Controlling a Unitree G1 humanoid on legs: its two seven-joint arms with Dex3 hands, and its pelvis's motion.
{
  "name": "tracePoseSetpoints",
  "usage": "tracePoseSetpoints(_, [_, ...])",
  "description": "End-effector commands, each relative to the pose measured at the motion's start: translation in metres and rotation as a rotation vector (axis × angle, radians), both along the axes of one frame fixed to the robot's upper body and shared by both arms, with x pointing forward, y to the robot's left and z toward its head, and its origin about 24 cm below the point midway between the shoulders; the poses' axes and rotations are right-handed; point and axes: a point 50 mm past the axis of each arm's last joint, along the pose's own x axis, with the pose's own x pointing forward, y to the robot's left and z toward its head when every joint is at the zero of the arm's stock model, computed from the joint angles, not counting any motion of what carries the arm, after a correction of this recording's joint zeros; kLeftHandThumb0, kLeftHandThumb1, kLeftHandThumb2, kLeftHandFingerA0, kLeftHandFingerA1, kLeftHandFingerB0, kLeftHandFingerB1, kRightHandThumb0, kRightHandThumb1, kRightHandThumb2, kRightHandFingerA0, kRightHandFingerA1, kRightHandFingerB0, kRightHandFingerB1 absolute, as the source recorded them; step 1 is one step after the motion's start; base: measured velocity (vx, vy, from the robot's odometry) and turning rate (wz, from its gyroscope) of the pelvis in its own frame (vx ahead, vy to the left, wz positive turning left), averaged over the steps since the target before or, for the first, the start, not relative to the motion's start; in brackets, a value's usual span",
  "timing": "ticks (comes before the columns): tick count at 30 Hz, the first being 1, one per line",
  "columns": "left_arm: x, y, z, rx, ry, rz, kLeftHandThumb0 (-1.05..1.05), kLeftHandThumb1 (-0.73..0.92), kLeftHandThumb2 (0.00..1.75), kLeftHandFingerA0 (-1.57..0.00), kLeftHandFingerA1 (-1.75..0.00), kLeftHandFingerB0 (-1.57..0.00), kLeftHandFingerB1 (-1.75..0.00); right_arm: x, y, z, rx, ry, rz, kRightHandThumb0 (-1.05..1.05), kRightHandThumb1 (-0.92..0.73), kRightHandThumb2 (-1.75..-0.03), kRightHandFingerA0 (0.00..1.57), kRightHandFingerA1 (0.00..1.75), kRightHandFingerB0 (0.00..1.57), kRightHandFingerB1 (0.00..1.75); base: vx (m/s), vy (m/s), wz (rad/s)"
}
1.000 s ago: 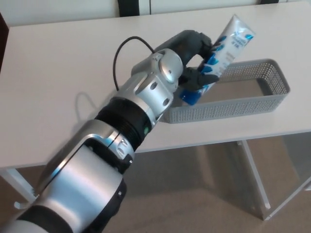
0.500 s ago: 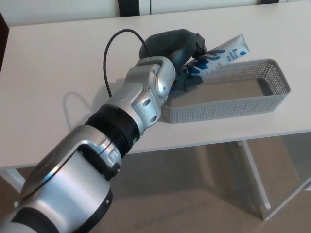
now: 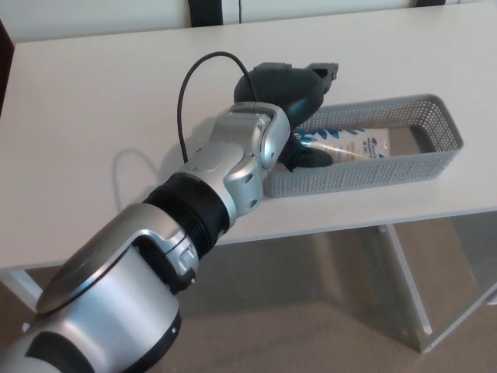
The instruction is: The robot walks towards a table in front, picks a shampoo with left hand and puts it in a small grey container
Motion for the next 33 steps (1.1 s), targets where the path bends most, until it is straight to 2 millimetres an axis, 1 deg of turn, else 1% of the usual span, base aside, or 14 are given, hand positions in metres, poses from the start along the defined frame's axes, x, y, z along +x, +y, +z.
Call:
tracePoseSetpoints(1, [0.004, 0.008, 0.006, 0.002, 0.001, 0.017, -1.01, 0.61, 0.62, 0.0, 0.0, 0.0, 0.0, 0.002, -0.003, 0.002, -0.001, 0.001, -0.009, -0.37, -0.69, -0.61, 0.63, 0.48, 0.54, 0.41, 0.0, 0.0, 0.0])
tracePoseSetpoints(6, [0.002, 0.012, 0.029, -0.065, -0.068, -0.026, -0.99, 0.59, 0.64, 0.0, 0.0, 0.0, -0.01, 0.001, -0.005, 0.003, -0.009, -0.001, -0.016, -0.38, -0.69, -0.6, 0.65, 0.47, 0.55, 0.41, 0.0, 0.0, 0.0])
tracePoseSetpoints(7, [-0.001, 0.014, 0.044, -0.096, -0.111, -0.052, -0.91, 0.51, 0.93, 0.0, 0.0, 0.0, -0.02, 0.003, -0.006, 0.004, -0.012, -0.004, -0.014, -0.38, -0.7, -0.61, 0.65, 0.47, 0.54, 0.4, 0.0, 0.0, 0.0])
tracePoseSetpoints(10, [-0.008, 0.026, 0.081, -0.165, -0.21, -0.116, -0.92, 0.53, 0.94, 0.0, 0.0, 0.0, -0.02, 0.013, -0.007, 0.007, -0.016, -0.017, -0.005, -0.39, -0.7, -0.61, 0.64, 0.48, 0.49, 0.39, 0.0, 0.0, 0.0])
tracePoseSetpoints(12, [-0.022, 0.041, 0.121, -0.195, -0.324, -0.151, -0.93, 0.52, 0.81, 0.0, -0.01, 0.0, -0.06, 0.019, -0.006, 0.009, -0.017, -0.03, 0.003, -0.38, -0.69, -0.6, 0.63, 0.48, 0.46, 0.38, 0.0, 0.0, 0.0])
tracePoseSetpoints(16, [-0.053, 0.062, 0.154, -0.234, -0.415, -0.208, -0.83, 0.49, 0.92, 0.0, -0.07, 0.0, -0.11, 0.012, -0.007, 0.007, -0.035, -0.005, 0.027, -0.37, -0.7, -0.61, 0.66, 0.46, 0.47, 0.38, 0.0, 0.0, 0.0])
tracePoseSetpoints(18, [-0.088, 0.086, 0.17, -0.284, -0.502, -0.271, -0.81, 0.48, 0.91, 0.0, -0.08, 0.0, -0.13, 0.01, -0.005, 0.006, -0.042, 0.011, 0.054, -0.39, -0.7, -0.62, 0.63, 0.48, 0.51, 0.39, 0.0, 0.0, 0.0])
tracePoseSetpoints(22, [-0.134, 0.11, 0.168, -0.327, -0.531, -0.347, -0.77, 0.48, 0.89, -0.02, -0.15, -0.02, -0.2, 0.001, -0.007, 0.003, -0.043, 0.031, 0.037, -0.38, -0.69, -0.61, 0.64, 0.54, 0.53, 0.41, 0.0, 0.0, 0.0])
tracePoseSetpoints(25, [-0.175, 0.129, 0.153, -0.419, -0.459, -0.387, -0.79, 0.51, 0.83, -0.13, -0.41, -0.03, -0.34, -0.002, -0.01, 0.004, -0.033, 0.041, -0.001, -0.4, -0.72, -0.61, 0.63, 0.64, 0.53, 0.47, 0.0, 0.0, 0.0])
tracePoseSetpoints(26, [-0.194, 0.137, 0.142, -0.468, -0.403, -0.4, -0.68, 0.53, 0.57, -0.2, -0.32, -0.16, -0.27, -0.004, -0.01, 0.003, -0.034, 0.044, -0.01, -0.42, -0.71, -0.61, 0.63, 0.66, 0.54, 0.5, 0.0, 0.0, 0.0])
tracePoseSetpoints(27, [-0.209, 0.143, 0.131, -0.519, -0.346, -0.421, -0.3, 0.27, 0.87, -0.07, -0.51, -0.07, -0.5, -0.006, -0.01, 0.003, -0.032, 0.049, -0.013, -0.43, -0.7, -0.61, 0.63, 0.7, 0.54, 0.53, 0.0, 0.0, 0.0])
tracePoseSetpoints(30, [-0.228, 0.151, 0.116, -0.611, -0.251, -0.433, -0.28, 0.27, 0.87, -0.1, -0.52, -0.09, -0.51, -0.01, -0.011, 0.002, -0.03, 0.056, -0.02, -0.42, -0.71, -0.61, 0.63, 0.7, 0.53, 0.53, 0.0, 0.0, 0.0])
tracePoseSetpoints(31, [-0.242, 0.16, 0.102, -0.685, -0.145, -0.401, -0.53, 0.47, 0.55, -0.31, -0.34, -0.31, -0.31, -0.013, -0.011, 0.001, -0.03, 0.057, -0.045, -0.37, -0.71, -0.6, 0.65, 0.72, 0.54, 0.52, 0.0, 0.0, 0.0])
tracePoseSetpoints(33, [-0.27, 0.177, 0.081, -0.819, 0.045, -0.334, -0.54, 0.46, 0.55, -0.32, -0.35, -0.34, -0.32, -0.015, -0.012, 0.0, -0.029, 0.058, -0.073, -0.37, -0.72, -0.59, 0.65, 0.7, 0.53, 0.51, 0.0, 0.0, 0.0])
